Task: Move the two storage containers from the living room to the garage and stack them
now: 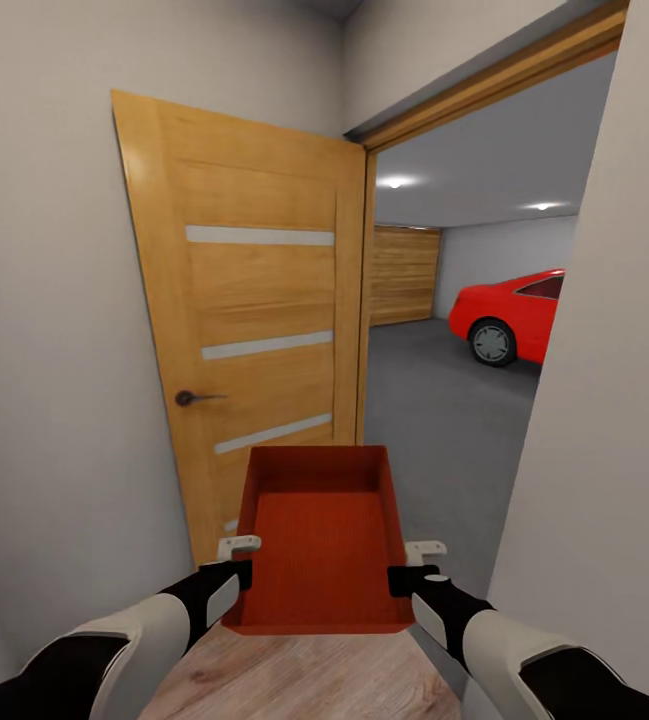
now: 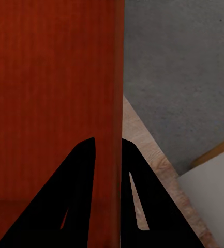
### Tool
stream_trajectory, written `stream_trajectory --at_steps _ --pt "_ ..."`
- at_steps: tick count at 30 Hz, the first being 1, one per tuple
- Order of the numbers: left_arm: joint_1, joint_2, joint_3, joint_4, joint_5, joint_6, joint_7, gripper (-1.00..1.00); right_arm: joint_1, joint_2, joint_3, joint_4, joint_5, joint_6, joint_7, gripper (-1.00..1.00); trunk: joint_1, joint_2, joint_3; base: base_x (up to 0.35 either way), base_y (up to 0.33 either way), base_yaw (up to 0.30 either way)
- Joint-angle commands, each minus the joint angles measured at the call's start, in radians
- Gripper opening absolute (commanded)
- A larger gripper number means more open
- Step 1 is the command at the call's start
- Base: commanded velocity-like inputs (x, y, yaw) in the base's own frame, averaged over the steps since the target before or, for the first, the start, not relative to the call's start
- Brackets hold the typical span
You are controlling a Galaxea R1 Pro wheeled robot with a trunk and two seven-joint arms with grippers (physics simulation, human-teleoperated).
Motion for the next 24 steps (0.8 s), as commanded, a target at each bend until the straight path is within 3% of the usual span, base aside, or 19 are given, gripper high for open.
stream_trajectory --at_steps 1,15,24 --pt "0.000 0.011 0.018 -0.006 -0.007 -0.004 0.005 -1.00 0.000 0.000 -0.002 0.003 -0.015 0.000 -0.010 -1.00 0.000 -0.001 0.000 0.059 0.048 0.000" --pt "0.000 0.011 0.019 -0.006 -0.007 -0.004 0.005 -1.00 0.000 0.003 -0.003 0.003 -0.015 0.000 -0.011 -1.00 0.000 -0.001 0.000 0.215 0.190 -0.003" --pt "0.000 0.011 0.019 -0.006 -0.007 -0.004 0.005 -1.00 0.001 0.004 -0.003 0.003 -0.017 0.001 -0.012 -1.00 0.000 -0.001 0.000 0.197 0.169 -0.214"
